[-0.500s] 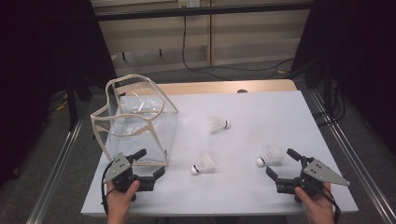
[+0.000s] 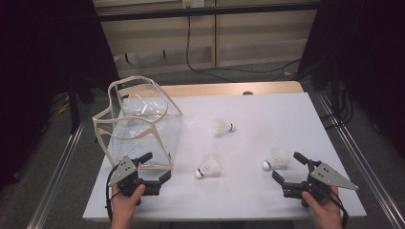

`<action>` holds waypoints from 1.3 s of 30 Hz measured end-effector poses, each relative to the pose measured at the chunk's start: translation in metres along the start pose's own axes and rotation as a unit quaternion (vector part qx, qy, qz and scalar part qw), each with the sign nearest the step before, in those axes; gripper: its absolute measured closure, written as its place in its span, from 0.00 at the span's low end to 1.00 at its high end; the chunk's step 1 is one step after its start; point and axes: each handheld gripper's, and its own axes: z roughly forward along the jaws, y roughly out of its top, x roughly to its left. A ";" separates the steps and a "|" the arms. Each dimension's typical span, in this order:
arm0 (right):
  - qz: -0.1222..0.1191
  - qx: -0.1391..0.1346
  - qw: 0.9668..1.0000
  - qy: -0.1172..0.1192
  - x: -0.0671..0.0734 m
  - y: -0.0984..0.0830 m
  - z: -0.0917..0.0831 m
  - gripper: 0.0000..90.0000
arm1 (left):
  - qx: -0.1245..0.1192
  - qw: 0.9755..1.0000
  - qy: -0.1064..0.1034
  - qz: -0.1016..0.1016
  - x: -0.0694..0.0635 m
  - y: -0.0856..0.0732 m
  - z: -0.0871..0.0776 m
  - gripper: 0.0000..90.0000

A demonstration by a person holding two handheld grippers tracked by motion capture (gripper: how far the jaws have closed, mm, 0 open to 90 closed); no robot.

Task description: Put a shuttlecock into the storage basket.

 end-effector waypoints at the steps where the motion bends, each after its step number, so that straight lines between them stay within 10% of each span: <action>1: 0.001 0.000 1.000 0.000 0.000 0.000 0.000 0.00 | -0.001 1.000 -0.002 0.000 0.000 0.000 0.001 0.02; 39: -0.002 -0.002 1.000 0.004 0.000 0.001 0.000 0.00 | 0.022 0.999 -0.048 0.014 -0.017 0.002 0.019 0.02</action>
